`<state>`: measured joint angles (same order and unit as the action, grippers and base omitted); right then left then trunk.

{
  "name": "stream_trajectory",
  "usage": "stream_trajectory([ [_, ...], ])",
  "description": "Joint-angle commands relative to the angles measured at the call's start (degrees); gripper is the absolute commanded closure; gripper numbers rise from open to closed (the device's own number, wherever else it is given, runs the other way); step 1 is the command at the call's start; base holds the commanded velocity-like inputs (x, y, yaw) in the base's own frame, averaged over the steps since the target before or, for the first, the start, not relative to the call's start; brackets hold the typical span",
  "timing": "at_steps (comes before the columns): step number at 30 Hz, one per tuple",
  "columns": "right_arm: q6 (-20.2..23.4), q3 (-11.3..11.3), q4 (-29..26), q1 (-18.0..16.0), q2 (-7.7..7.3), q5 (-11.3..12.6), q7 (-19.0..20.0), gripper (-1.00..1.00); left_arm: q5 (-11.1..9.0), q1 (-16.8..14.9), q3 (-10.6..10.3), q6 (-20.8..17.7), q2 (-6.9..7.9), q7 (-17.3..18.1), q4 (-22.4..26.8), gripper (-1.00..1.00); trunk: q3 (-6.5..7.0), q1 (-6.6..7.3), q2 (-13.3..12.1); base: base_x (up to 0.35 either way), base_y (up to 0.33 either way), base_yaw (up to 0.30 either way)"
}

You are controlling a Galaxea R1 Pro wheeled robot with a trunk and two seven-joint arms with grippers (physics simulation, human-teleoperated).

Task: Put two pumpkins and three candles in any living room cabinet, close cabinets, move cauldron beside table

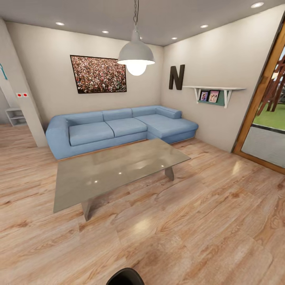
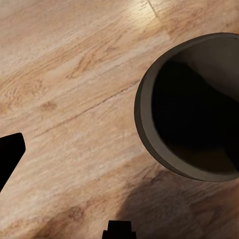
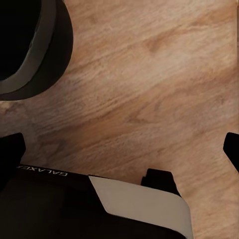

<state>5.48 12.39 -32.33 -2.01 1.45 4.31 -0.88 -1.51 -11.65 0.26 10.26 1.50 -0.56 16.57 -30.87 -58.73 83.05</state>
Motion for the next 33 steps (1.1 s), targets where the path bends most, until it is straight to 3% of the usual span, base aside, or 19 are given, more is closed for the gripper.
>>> stream_trajectory([
  [1,0.0,0.2,-0.1,0.0,-0.04,0.4,-0.1,-1.00,-0.2,0.0,0.0,0.2,0.00,-0.1,0.0,-1.00,-0.05,0.00,0.0,0.000,0.000,0.000],
  [33,-0.6,0.2,-0.1,0.0,-0.04,0.5,-0.1,-1.00,-0.2,0.0,0.0,0.2,0.00,0.0,0.0,-1.00,-0.05,0.00,0.0,0.000,0.000,0.000],
])
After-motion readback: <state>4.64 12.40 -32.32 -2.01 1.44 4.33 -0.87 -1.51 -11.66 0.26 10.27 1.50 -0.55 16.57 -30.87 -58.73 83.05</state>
